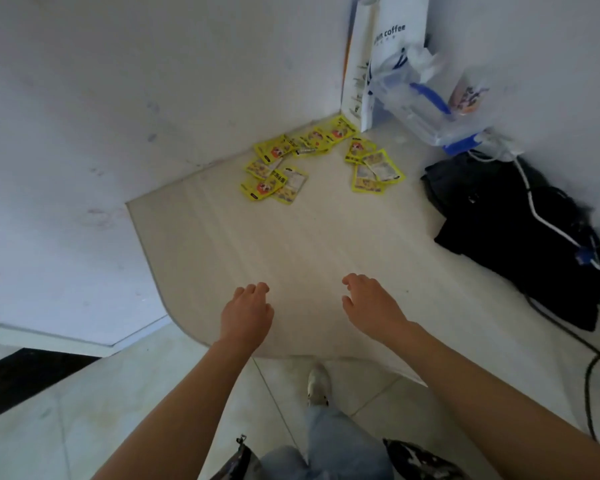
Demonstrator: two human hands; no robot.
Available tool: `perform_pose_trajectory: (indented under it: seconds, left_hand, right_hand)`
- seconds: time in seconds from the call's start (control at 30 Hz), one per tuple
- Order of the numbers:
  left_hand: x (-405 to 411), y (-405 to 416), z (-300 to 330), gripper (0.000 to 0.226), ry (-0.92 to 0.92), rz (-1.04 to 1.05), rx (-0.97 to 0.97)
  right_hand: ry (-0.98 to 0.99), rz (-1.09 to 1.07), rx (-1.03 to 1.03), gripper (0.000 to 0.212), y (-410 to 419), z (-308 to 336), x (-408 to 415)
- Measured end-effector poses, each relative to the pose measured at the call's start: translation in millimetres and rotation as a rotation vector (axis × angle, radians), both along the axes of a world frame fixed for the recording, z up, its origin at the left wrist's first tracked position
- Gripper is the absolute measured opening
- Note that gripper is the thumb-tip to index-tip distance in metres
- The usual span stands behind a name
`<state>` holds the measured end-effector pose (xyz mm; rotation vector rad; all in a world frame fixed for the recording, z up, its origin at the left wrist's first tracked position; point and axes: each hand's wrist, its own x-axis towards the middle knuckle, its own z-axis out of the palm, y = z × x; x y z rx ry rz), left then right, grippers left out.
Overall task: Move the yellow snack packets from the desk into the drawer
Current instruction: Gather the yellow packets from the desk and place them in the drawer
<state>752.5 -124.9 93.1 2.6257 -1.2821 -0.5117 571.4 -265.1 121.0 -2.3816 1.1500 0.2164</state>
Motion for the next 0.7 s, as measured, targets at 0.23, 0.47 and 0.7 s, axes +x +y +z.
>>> perform_pose_trajectory:
  seconds: [0.23, 0.47, 0.7]
  left_hand:
    - [47, -58, 3, 0.031, -0.020, -0.001, 0.074]
    - [104, -112, 1, 0.028, -0.031, -0.017, 0.122]
    - [162, -171, 1, 0.032, -0.023, -0.007, 0.095]
  right_hand:
    - [0.012, 0.051, 0.032, 0.036, -68, -2, 50]
    - [-0.027, -0.005, 0.128, 0.037, -124, -7, 106]
    - [-0.120, -0.357, 0.394, 0.040, -177, -12, 178]
